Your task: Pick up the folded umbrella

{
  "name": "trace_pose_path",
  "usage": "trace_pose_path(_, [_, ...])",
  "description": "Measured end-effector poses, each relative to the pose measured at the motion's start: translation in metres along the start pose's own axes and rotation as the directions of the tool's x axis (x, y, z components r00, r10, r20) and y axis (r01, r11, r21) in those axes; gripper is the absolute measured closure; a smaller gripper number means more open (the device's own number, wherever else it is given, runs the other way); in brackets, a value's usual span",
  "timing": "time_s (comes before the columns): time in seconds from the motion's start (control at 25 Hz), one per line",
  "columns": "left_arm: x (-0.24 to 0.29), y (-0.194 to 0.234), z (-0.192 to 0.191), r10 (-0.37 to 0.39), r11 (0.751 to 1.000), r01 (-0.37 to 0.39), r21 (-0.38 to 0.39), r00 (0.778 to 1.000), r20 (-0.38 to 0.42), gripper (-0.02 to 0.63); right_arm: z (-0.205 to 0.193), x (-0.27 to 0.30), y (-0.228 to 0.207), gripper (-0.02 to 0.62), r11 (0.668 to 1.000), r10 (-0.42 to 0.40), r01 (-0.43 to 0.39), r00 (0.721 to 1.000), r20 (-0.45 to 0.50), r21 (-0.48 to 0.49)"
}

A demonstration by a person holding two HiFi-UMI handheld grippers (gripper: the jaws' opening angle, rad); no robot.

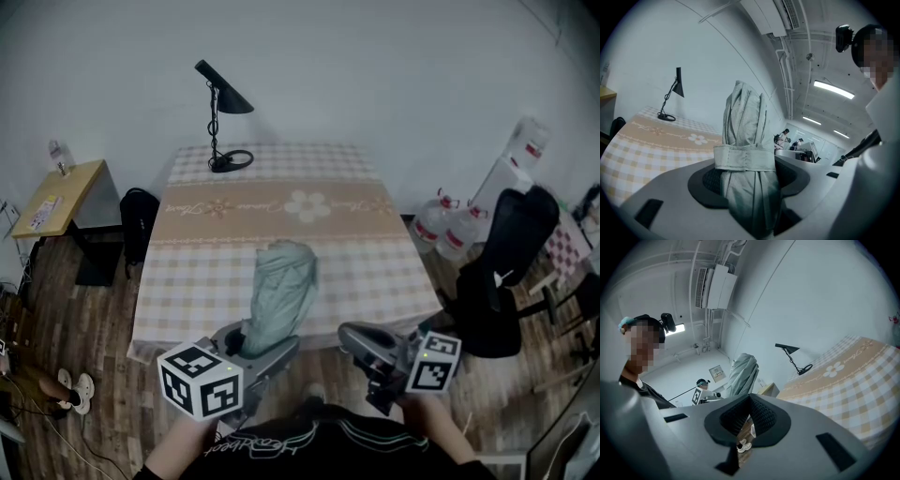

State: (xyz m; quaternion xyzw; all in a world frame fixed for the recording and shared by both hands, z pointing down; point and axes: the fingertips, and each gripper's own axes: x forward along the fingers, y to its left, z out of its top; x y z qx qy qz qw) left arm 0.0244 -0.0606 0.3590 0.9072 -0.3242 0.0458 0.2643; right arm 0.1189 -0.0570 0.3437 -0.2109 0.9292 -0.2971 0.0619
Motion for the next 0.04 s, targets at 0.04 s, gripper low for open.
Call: trace_pose_path(0.04, [-0.0006,-0.0008,-0.0001,-0.001,1.0,0.001,0.0,1.0,-0.001,0.35,0.0,-0.0004,0.001,0.583,1.0,-0.002,0.002,1.0,0.001,-0.002])
